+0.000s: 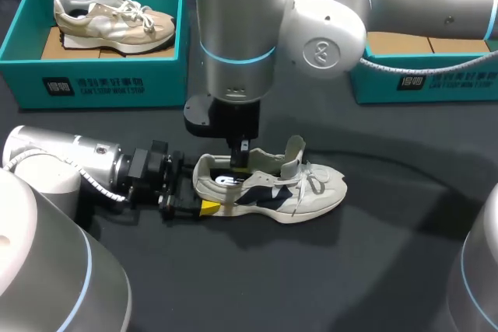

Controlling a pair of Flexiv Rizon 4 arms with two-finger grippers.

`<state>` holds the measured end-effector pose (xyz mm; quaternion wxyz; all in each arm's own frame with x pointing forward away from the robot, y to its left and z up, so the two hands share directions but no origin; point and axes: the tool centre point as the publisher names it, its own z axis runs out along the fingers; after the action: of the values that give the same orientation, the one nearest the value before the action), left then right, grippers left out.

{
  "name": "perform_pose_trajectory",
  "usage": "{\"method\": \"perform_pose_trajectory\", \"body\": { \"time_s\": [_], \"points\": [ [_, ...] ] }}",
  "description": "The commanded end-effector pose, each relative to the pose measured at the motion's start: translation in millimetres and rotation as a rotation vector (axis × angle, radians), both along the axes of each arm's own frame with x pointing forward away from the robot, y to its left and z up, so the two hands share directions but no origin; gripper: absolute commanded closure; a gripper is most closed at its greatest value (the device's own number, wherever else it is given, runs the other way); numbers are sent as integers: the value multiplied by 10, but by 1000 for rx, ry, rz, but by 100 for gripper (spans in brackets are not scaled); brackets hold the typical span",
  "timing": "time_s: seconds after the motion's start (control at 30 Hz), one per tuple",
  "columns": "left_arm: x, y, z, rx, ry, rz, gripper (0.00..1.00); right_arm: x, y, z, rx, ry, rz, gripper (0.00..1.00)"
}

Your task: Take the shoe out of the shoebox, open the shoe tongue, remove and reinsert the insole, then place the shoe into the shoebox

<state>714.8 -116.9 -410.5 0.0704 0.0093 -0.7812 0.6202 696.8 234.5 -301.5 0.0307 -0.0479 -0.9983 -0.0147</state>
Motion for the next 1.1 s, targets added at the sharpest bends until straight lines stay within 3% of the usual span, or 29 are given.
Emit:
{"method": "perform_pose_trajectory", "body": {
  "time_s": [0.03, 0.57, 0.97, 1.1],
  "points": [
    [1, 4, -15, -1, 0, 0, 100, 13, 74, -134, -13, -6, 0, 100],
    [1, 4, -15, -1, 0, 0, 100, 163, 98, -468, -21, -35, 20, 100],
    [1, 4, -15, -1, 0, 0, 100, 182, 31, -473, -11, -37, 1, 100],
    [1, 4, -15, -1, 0, 0, 100, 201, 37, -577, 23, -29, 18, 100]
  ]
}}
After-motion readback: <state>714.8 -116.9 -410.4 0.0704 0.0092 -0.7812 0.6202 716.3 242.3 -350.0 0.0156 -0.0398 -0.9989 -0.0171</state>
